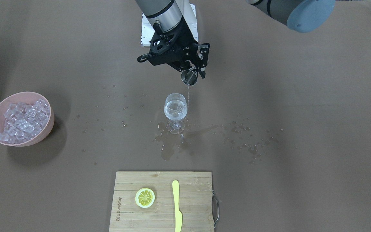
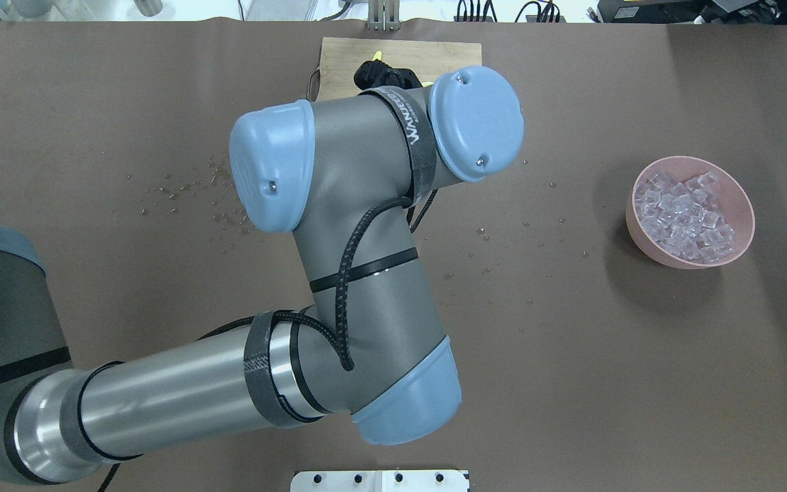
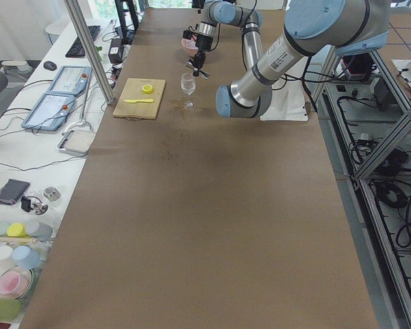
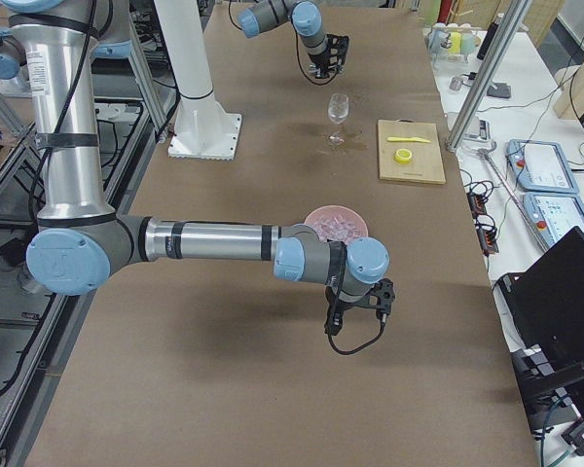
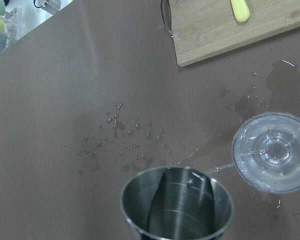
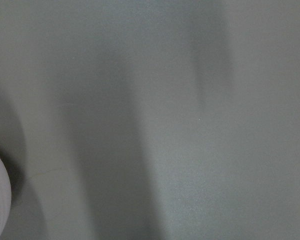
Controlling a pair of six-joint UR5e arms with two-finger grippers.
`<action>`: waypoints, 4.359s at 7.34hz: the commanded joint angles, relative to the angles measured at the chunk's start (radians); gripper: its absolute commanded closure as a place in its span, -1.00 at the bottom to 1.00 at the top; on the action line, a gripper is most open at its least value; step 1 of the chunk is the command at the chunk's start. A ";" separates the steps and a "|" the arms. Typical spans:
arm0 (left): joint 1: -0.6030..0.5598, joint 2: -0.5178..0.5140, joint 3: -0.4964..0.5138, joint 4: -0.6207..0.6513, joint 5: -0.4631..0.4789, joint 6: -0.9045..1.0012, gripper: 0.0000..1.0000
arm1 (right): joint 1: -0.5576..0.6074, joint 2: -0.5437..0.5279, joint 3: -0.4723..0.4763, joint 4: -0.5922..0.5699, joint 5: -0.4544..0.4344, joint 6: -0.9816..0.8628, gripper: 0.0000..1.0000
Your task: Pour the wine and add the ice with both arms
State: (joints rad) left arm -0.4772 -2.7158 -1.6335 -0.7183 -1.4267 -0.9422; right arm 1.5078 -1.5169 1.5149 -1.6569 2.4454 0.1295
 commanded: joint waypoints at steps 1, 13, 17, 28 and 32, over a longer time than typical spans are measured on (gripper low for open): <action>0.034 -0.005 0.020 0.005 0.058 -0.026 1.00 | -0.001 0.003 -0.007 0.000 0.006 -0.001 -1.00; -0.234 0.521 -0.456 -0.692 -0.086 -0.041 1.00 | -0.001 0.035 0.005 0.002 0.007 0.002 -1.00; -0.261 0.905 -0.552 -1.033 -0.045 -0.107 1.00 | -0.001 0.037 0.015 0.002 0.007 0.004 -1.00; 0.098 1.161 -0.226 -1.511 0.789 -0.579 1.00 | -0.014 0.038 0.015 0.002 0.006 0.002 -1.00; 0.176 1.137 -0.103 -1.509 0.902 -0.616 1.00 | -0.020 0.038 0.011 0.002 0.006 0.002 -1.00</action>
State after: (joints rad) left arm -0.3177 -1.5752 -1.7604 -2.2289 -0.5499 -1.5504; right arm 1.4892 -1.4787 1.5272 -1.6552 2.4513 0.1320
